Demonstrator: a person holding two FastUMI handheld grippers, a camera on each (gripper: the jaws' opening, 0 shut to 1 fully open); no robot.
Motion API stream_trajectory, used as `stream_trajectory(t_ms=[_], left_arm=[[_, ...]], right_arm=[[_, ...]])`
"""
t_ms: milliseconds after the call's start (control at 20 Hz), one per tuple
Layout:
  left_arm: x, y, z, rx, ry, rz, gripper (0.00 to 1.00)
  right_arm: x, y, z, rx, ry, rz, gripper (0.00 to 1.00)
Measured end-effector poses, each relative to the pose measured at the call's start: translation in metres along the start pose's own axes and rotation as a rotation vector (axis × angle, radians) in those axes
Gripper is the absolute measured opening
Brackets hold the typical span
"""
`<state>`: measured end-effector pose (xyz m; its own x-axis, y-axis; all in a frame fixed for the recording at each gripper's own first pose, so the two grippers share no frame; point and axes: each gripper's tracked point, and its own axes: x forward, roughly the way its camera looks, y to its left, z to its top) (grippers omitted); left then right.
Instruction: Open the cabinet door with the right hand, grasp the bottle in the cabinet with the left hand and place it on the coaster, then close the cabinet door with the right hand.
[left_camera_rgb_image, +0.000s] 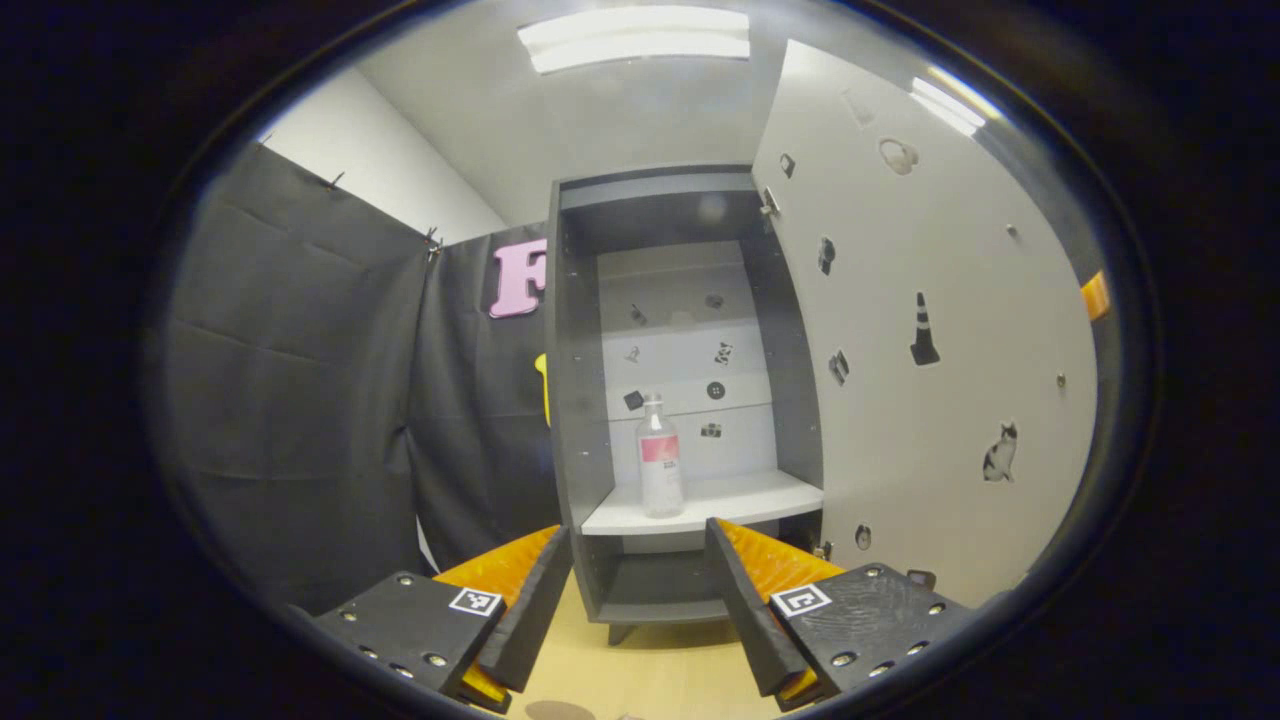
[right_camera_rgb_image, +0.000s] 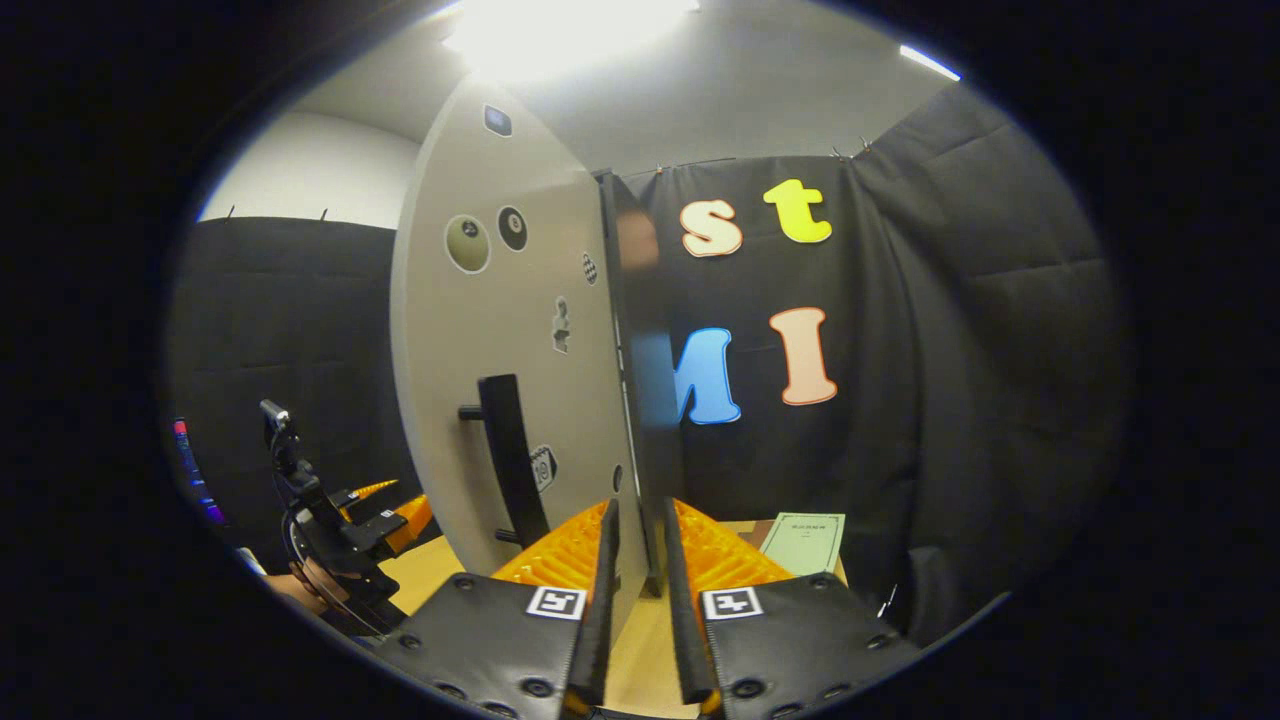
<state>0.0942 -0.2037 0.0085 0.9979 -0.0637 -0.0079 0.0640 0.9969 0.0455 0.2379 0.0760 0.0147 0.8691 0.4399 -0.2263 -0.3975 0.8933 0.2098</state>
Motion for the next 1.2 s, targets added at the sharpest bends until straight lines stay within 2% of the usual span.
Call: stream_trajectory(t_ms=[150, 200, 500, 750, 800, 1200], left_arm=[[0.023, 0.003, 0.007, -0.034, -0.001, -0.028, 0.81], [0.034, 0.004, 0.009, -0.039, -0.003, -0.036, 0.8], [0.104, 0.006, 0.014, -0.068, 0.002, -0.095, 0.8], [0.167, 0.0, 0.012, -0.106, 0.014, -0.157, 0.8], [0.177, -0.001, 0.012, -0.107, 0.014, -0.168, 0.8], [0.247, -0.01, -0.013, -0.087, 0.037, -0.227, 0.82]], right_arm=[[0.004, -0.028, -0.011, -0.03, 0.003, -0.129, 0.86], [0.005, -0.036, -0.011, -0.035, -0.01, -0.176, 0.99], [0.008, -0.06, -0.017, -0.039, -0.015, -0.326, 0.98], [0.013, -0.07, -0.031, -0.036, 0.018, -0.408, 0.98], [0.013, -0.074, -0.032, -0.033, 0.02, -0.427, 1.0], [0.023, -0.084, -0.048, 0.009, 0.039, -0.532, 0.98]])
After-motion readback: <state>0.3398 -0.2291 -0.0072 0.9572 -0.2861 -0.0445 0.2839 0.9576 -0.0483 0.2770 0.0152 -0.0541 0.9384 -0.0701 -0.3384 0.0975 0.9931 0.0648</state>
